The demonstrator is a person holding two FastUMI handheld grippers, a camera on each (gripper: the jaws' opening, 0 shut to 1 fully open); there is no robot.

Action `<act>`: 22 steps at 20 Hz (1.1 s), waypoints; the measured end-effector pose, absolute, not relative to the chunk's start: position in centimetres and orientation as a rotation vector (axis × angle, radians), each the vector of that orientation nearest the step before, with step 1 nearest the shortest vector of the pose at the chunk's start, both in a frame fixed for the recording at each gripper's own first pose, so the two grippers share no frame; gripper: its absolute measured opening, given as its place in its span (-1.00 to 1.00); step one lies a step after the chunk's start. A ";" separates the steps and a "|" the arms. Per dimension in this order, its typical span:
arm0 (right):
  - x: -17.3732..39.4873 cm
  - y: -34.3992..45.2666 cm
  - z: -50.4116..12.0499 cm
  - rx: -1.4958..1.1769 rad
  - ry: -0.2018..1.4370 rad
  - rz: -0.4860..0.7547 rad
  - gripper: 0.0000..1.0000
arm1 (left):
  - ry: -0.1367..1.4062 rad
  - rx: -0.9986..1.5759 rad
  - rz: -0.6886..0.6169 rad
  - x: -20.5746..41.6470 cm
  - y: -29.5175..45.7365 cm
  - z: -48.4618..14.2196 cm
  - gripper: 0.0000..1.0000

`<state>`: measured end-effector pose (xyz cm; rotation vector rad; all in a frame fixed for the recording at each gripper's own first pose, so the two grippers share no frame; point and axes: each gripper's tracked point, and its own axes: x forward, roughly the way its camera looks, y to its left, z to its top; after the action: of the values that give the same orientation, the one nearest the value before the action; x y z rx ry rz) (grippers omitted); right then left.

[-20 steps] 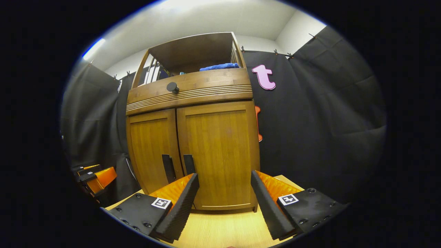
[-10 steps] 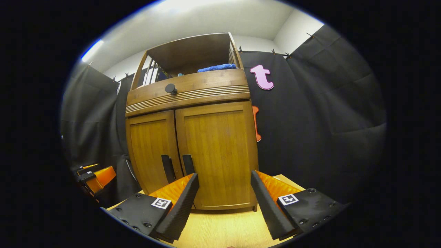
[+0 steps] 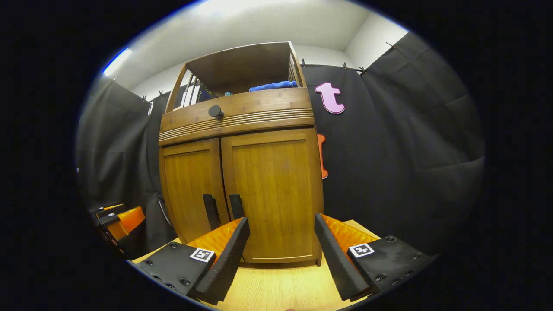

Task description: Open the right door of the double-door shoe cabinet with the right hand, and open the left door with the left hand.

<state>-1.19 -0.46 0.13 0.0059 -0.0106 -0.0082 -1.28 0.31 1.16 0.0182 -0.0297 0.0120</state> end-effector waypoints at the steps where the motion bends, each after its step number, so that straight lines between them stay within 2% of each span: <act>1: -1.1 -0.4 0.3 0.000 -0.016 -0.007 0.95 | -0.029 0.018 0.014 -1.2 0.4 1.1 0.87; 6: -0.2 1.2 1.4 -0.025 -0.036 0.032 0.95 | -0.029 0.020 0.016 -1.1 0.6 1.1 0.92; 8: 1.0 2.2 1.7 -0.052 -0.037 0.055 1.00 | -0.031 0.016 0.012 -1.0 0.4 1.2 0.87; 11: 3.5 3.5 1.8 -0.054 -0.011 0.068 0.95 | -0.033 0.005 0.003 -0.9 0.2 1.3 0.87; 12: 4.4 4.4 2.1 -0.060 -0.010 0.087 0.79 | -0.034 0.003 0.003 -0.9 0.2 1.4 0.89; 13: 5.4 5.1 2.2 -0.067 -0.016 0.102 1.00 | -0.034 0.002 0.006 -0.8 0.3 1.4 0.92; 16: 8.6 8.1 2.6 -0.072 -0.052 0.191 0.95 | -0.044 0.003 0.002 -0.9 0.5 1.8 0.87; 17: 9.6 9.3 2.5 -0.064 -0.057 0.223 0.79 | -0.044 0.003 0.007 -1.0 0.6 1.7 0.87; 18: 10.6 9.9 2.0 -0.052 -0.046 0.240 0.94 | -0.039 0.001 0.013 -1.0 0.8 1.5 0.92; 20: 12.5 10.4 1.1 -0.033 -0.026 0.233 0.95 | -0.036 -0.009 0.028 -1.2 1.3 1.4 0.87; 21: 13.5 10.4 0.6 -0.043 -0.021 0.219 1.00 | -0.037 -0.012 0.034 -1.3 1.6 1.5 0.92; 22: 14.2 10.0 0.1 -0.058 -0.015 0.194 0.95 | -0.039 -0.009 0.042 -1.4 1.9 1.5 0.87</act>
<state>14.16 10.02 0.14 -0.0585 -0.0152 0.1942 -1.38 1.93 1.46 -0.0092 -0.0390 0.0420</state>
